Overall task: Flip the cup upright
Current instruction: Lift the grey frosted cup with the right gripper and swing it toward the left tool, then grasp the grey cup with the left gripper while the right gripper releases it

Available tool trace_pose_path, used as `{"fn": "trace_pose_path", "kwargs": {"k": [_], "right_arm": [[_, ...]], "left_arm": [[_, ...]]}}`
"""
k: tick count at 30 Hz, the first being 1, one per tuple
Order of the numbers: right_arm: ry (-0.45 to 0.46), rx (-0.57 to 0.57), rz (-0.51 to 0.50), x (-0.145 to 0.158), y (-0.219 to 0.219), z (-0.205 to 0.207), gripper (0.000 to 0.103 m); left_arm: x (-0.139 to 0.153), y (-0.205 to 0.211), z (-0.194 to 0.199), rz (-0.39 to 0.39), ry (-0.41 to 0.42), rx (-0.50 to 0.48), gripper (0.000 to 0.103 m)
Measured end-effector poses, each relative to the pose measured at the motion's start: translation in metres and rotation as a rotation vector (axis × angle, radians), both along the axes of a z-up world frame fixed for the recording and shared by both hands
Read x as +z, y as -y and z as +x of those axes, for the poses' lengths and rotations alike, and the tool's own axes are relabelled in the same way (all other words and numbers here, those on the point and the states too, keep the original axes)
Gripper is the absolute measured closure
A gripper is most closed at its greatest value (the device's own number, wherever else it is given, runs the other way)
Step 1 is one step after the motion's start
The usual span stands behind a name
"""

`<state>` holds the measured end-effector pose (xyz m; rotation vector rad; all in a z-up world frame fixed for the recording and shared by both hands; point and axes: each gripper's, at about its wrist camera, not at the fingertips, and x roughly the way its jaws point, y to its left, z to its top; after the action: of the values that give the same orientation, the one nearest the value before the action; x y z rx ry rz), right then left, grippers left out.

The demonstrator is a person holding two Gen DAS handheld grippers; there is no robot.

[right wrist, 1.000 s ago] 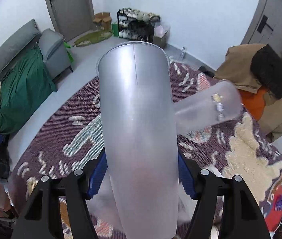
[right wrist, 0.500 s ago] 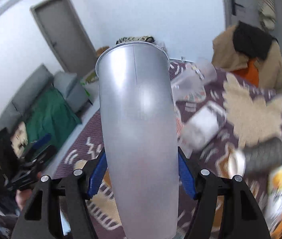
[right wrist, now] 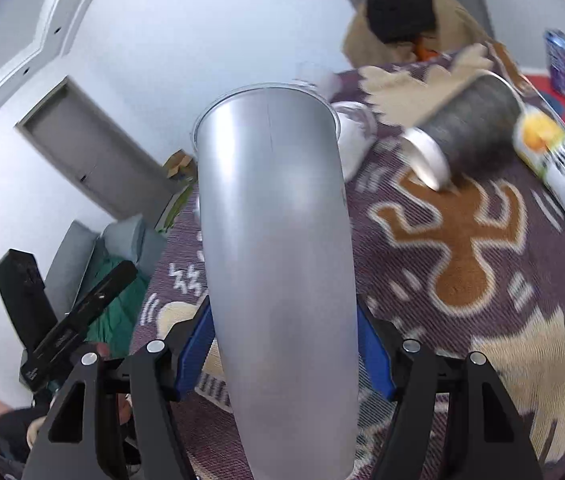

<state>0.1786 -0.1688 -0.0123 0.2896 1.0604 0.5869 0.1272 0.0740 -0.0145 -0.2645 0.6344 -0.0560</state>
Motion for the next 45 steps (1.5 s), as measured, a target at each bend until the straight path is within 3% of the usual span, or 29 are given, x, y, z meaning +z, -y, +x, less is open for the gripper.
{"fn": "trace_pose_path", "kwargs": {"k": [11, 14, 16, 19, 30, 34, 45], "right_arm": [[-0.074, -0.153, 0.041, -0.047, 0.031, -0.017, 0.037], [-0.073, -0.165, 0.040, -0.052, 0.034, -0.022, 0.032], [-0.063, -0.163, 0.051, -0.052, 0.036, -0.023, 0.021], [-0.027, -0.171, 0.074, -0.044, 0.046, -0.030, 0.015], [0.062, -0.257, 0.067, -0.028, 0.101, -0.046, 0.007], [0.083, -0.287, 0.044, -0.025, 0.122, -0.050, 0.007], [0.077, -0.353, 0.039, -0.033, 0.155, -0.051, 0.007]], "left_arm": [[-0.002, 0.040, 0.018, 0.013, -0.057, -0.110, 0.005], [-0.003, 0.046, 0.020, -0.002, -0.076, -0.131, 0.005], [-0.003, 0.049, 0.022, -0.011, -0.093, -0.145, 0.005], [0.000, 0.057, 0.026, -0.021, -0.099, -0.170, 0.005], [-0.003, 0.094, 0.048, -0.071, -0.166, -0.266, 0.005], [-0.007, 0.105, 0.062, -0.130, -0.216, -0.301, 0.005], [-0.020, 0.131, 0.096, -0.166, -0.336, -0.341, 0.005]]}}
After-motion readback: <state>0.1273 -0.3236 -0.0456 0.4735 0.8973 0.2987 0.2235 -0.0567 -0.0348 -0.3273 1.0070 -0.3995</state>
